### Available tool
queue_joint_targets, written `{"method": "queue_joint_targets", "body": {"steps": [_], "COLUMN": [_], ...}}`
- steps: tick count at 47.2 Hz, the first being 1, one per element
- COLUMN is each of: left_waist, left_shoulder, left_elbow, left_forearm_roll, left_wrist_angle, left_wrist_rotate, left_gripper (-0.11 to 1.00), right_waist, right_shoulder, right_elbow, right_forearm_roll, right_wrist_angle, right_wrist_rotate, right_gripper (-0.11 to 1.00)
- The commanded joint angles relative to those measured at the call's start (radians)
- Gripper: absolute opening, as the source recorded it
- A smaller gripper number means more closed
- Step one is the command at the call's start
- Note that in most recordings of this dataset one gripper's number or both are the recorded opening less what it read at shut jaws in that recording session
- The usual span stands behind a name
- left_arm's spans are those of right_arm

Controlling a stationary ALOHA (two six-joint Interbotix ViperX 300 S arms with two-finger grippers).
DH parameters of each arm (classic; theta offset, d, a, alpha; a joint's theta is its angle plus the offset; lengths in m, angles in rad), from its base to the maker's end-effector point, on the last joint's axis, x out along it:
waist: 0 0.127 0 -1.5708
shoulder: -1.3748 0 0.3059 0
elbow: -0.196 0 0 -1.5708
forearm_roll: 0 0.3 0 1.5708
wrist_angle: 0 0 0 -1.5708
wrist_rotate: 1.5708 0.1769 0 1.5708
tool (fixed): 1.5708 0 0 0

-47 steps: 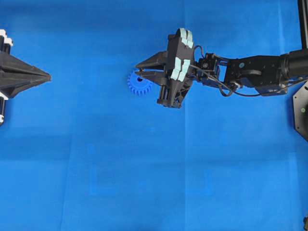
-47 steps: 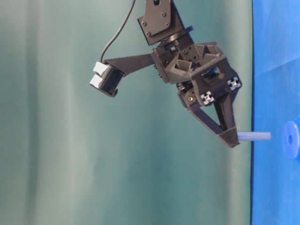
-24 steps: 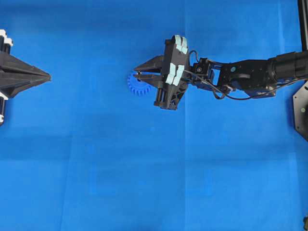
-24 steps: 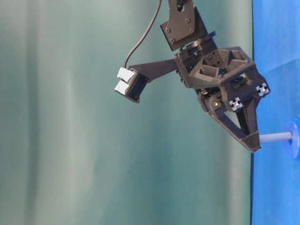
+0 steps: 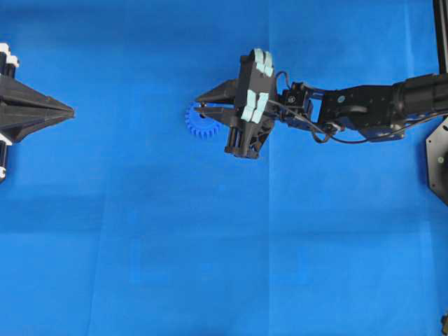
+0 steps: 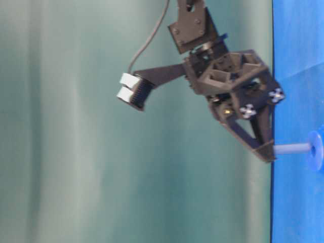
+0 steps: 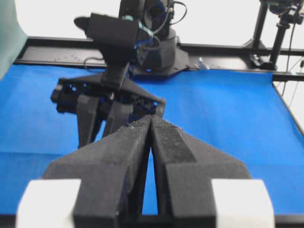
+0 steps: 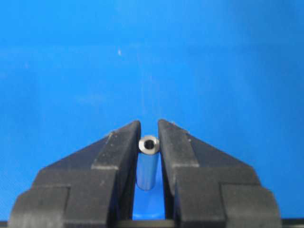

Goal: Insert the shaft placed at a random location into the center hole of the small gear at another random location.
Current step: 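Carry the held shaft left over the blue gear's center hole, then align and lower the shaft into the gear's center hole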

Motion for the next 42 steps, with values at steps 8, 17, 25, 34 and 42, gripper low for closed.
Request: {"method": "queue_joint_targets", "body": {"steps": [8,17,25,34,42], "left_waist": [0.002,0.002,0.0,0.0,0.0], "left_shoulder": [0.003,0.003,0.002,0.003,0.003], "left_elbow": [-0.011,-0.011,-0.011,-0.009,-0.009], "left_forearm_roll": [0.0,0.0,0.0,0.0,0.0], "left_wrist_angle": [-0.005,-0.005,-0.005,-0.005,-0.005], "left_wrist_rotate": [-0.002,-0.002,-0.002,-0.002,-0.002], "left_gripper": [0.0,0.0,0.0,0.0,0.0], "right_waist": [0.002,0.002,0.002,0.002,0.002], "right_shoulder": [-0.064,-0.054,-0.031,-0.012,0.015], "right_elbow": [-0.023,-0.028,-0.04,-0.043,-0.04], "right_forearm_roll": [-0.011,-0.011,-0.009,-0.009,0.003], "right_wrist_angle": [-0.009,-0.011,-0.011,-0.011,-0.011], "right_wrist_rotate": [-0.021,-0.023,-0.023,-0.023,-0.023], "right_gripper": [0.02,0.02,0.02,0.02,0.02]}}
